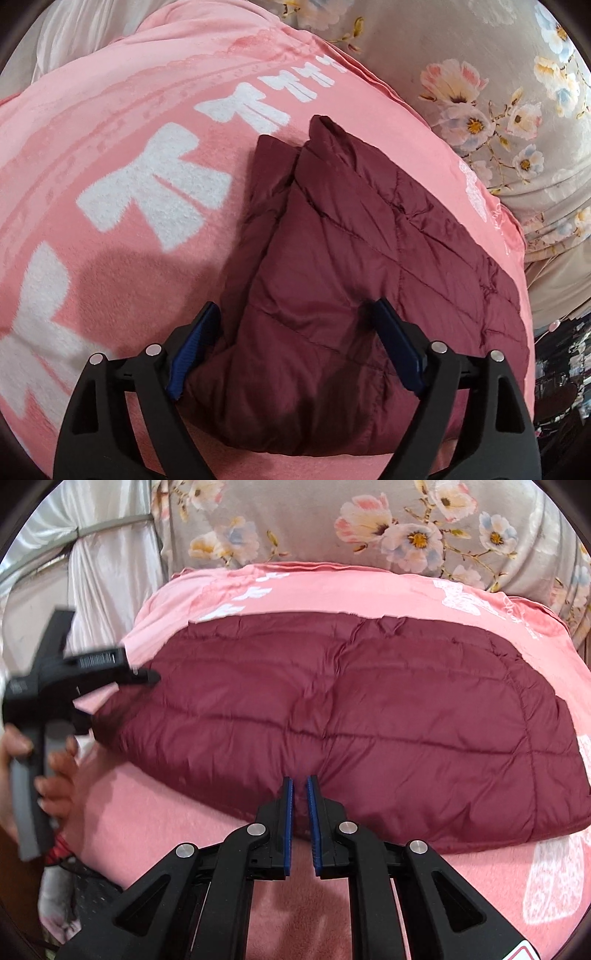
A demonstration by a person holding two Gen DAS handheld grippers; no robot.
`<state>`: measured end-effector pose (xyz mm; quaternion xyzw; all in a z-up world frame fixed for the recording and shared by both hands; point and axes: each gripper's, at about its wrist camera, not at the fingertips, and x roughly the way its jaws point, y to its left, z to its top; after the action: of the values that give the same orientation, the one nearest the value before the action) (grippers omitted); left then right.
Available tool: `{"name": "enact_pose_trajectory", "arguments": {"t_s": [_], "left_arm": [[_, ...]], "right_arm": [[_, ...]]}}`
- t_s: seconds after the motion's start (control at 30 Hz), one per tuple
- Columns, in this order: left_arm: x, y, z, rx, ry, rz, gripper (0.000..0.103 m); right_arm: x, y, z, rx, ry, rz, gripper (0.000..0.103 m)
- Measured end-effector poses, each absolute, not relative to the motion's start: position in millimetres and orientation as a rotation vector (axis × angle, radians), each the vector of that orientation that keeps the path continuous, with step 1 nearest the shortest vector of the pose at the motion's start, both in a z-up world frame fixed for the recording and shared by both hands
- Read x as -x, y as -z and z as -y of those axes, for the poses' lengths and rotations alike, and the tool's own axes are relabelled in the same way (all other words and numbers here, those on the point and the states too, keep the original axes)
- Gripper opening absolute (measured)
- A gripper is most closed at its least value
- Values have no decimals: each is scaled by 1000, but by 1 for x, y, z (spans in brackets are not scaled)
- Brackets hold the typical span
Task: Fold large clothes
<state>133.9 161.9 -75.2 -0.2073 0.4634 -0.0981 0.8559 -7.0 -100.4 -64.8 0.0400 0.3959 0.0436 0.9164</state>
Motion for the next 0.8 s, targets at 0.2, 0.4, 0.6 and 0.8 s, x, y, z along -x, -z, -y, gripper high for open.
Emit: {"name": "enact_pose_trajectory", "arguments": {"t_s": [0.2, 0.4, 0.6, 0.8], "left_arm": [[-124, 49, -145, 379, 236, -944, 38], [-104, 0, -124, 350, 318, -847, 14], [-79, -62, -69, 264, 484, -730, 12], [-62, -99, 21, 149, 659, -686, 11]], "right_arm": [[13, 76, 88, -3, -76, -775, 15], [17, 80, 90, 6, -79, -746, 15], [19, 80, 94, -37, -98, -728, 15], [49, 66, 115, -140, -162, -668, 9]]}}
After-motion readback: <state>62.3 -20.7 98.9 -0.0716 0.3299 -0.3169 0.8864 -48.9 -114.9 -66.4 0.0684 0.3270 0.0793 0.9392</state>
